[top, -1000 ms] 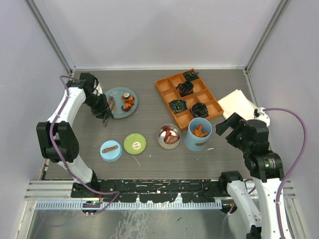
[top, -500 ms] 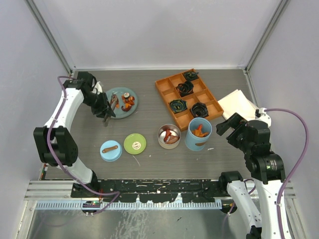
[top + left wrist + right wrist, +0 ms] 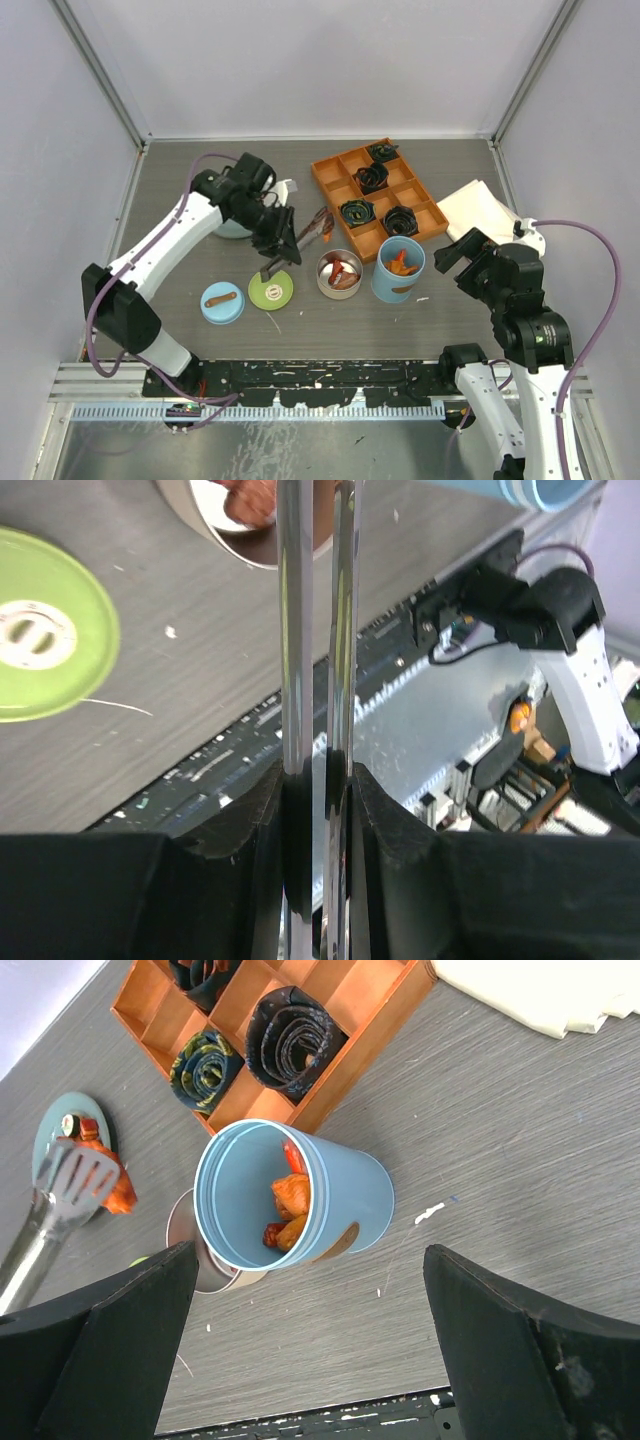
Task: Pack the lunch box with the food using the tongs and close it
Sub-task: Place the fake food in the packing box.
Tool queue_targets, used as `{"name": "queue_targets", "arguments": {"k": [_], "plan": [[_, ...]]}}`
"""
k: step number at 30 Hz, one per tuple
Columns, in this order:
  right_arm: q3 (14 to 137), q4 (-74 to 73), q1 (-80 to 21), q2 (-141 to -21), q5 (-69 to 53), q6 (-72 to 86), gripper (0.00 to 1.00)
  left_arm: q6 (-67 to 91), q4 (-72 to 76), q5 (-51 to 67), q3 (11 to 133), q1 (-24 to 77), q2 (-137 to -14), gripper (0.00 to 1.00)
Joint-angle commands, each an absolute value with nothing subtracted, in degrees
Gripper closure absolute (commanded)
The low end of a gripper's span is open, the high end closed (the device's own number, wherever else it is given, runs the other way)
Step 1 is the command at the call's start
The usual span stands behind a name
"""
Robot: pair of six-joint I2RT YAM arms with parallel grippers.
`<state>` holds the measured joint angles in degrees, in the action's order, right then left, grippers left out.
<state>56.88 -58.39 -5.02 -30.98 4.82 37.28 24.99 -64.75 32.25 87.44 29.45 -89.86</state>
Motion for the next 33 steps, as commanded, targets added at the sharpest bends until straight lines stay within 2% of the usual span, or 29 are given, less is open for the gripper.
{"name": "queue_targets", "arguments": {"k": [1, 18, 27, 31, 33], "plan": [[58.1, -56.95, -4.79, -30.08, 5.19, 37.66, 0.0, 28.05, -60.44, 37.66, 84.66, 33.38, -86.13, 0.95], [58.37, -57.82, -4.79, -29.51, 5.49, 37.71, 0.0, 32.32, -52.35, 43.71, 75.14, 40.32, -89.41, 0.9], [58.37, -57.88, -4.82, -29.71, 5.67, 37.71, 0.0, 31.28, -51.51, 44.66, 73.86, 40.36, -91.75, 0.77], [58.28, -57.92, -4.83, -29.79, 5.71, 37.73, 0.0, 29.55, -53.21, 43.52, 75.26, 40.4, -92.18, 0.65], [58.41, -57.85, -4.83, -29.79, 5.71, 37.72, 0.0, 28.55, -55.04, 42.08, 76.86, 40.27, -92.68, 0.64]]}}
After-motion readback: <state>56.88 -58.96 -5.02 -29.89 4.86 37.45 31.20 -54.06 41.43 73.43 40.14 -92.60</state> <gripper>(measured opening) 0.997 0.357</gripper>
